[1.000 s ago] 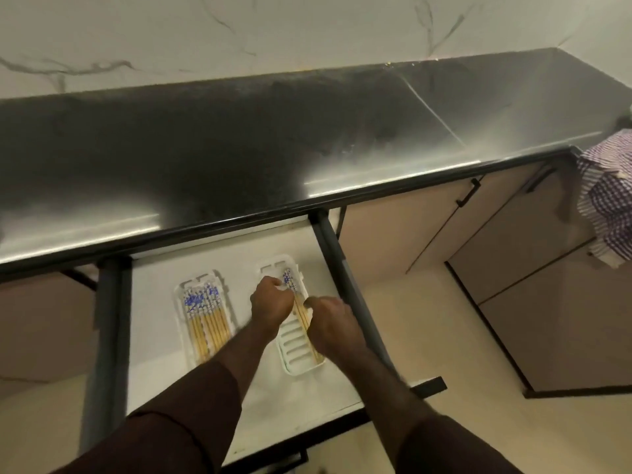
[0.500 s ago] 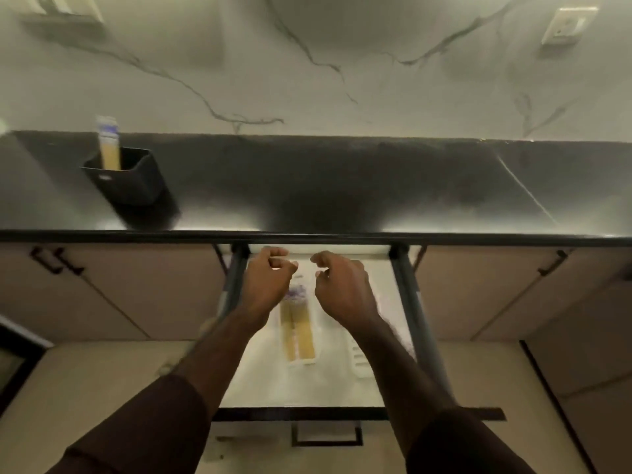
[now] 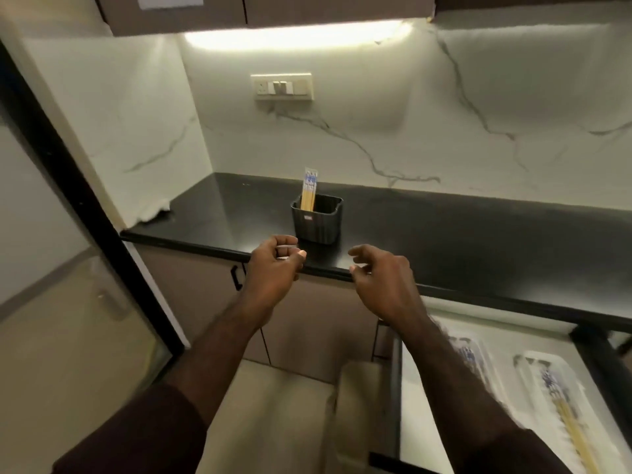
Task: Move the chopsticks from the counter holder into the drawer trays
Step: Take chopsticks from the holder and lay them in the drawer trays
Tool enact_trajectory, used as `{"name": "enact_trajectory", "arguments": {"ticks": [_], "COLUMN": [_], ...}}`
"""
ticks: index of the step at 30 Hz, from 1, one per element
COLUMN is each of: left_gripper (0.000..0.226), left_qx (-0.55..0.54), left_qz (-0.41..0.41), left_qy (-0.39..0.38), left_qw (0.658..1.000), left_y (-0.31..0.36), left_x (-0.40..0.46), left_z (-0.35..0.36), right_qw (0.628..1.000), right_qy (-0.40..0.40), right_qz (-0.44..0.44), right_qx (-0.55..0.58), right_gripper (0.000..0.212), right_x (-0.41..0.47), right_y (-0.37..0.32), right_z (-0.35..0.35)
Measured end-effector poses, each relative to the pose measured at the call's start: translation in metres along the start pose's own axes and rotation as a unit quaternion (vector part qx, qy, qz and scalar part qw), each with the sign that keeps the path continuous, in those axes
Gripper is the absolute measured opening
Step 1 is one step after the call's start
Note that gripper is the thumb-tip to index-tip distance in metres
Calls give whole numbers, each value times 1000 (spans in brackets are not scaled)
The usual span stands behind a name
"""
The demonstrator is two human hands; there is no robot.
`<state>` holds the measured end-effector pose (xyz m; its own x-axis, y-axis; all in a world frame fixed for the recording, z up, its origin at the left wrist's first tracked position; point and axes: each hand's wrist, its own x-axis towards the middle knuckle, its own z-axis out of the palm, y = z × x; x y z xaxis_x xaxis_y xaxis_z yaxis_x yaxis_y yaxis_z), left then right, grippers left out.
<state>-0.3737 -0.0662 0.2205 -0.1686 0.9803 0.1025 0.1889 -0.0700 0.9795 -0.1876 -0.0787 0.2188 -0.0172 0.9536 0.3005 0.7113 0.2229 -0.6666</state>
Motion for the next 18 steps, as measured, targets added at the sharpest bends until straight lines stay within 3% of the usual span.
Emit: {"name": "enact_trajectory", "arguments": {"ticks": [6,18], "left_gripper": [20,19], "left_qx": [-25,-37], "left_qz": [33,31], "left_qy": [5,-7], "left_qw": [999,999], "left_y": [0,-9], "left_x": [60,186], "left_z": [-34,-8], "right_qw": [1000,1000], "right_qy": [-6,-1], "right_qz": [-24,-22], "right_qx": [4,2], "right_gripper": [36,34], "right_x": [53,177], "right_y": [-41,-22], "right_z": [37,68]}}
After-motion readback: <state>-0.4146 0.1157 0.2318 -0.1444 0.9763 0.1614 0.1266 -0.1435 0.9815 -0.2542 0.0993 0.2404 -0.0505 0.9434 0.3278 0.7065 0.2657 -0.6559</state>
